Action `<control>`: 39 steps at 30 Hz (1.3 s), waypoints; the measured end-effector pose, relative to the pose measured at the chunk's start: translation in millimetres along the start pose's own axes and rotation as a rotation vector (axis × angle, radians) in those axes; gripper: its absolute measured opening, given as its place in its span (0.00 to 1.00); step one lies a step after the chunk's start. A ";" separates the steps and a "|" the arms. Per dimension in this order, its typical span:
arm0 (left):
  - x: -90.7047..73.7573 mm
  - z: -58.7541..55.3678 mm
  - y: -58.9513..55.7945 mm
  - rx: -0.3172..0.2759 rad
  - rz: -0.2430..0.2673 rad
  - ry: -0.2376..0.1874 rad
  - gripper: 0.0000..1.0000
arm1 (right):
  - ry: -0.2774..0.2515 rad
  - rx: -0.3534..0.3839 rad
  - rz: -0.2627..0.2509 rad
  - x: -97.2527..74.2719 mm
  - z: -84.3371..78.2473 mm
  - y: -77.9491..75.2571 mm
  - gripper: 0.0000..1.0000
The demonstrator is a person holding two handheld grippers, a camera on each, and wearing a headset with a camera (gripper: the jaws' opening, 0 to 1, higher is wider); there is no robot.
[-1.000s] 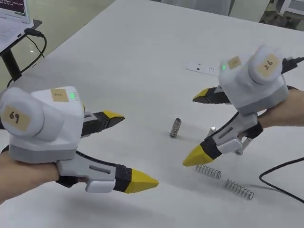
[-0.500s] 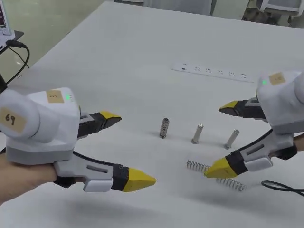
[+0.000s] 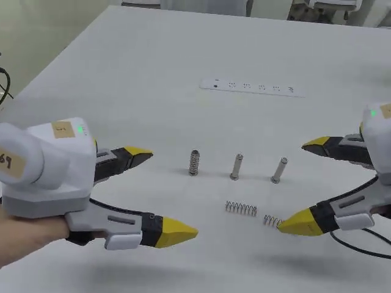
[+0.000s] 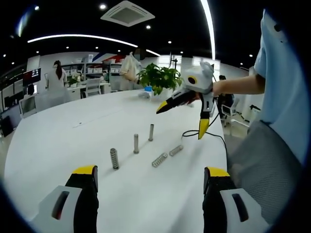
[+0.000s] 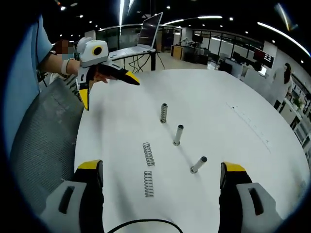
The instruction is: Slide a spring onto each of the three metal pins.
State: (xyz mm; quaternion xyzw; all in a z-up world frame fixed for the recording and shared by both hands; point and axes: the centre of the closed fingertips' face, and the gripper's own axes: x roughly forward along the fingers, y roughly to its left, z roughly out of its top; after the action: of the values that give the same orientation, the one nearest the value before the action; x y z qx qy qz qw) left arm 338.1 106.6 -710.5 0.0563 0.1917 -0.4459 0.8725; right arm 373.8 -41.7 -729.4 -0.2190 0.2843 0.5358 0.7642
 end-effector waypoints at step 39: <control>41.7 -8.7 -22.2 0.043 -0.150 0.033 0.82 | -0.105 0.237 -0.203 -69.1 -44.2 14.9 0.94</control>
State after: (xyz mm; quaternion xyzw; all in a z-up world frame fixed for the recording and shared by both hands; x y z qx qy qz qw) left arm 340.0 64.1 -732.9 0.0681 0.2001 -0.5129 0.8320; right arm 332.7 -113.1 -716.4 -0.1267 0.2815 0.4294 0.8487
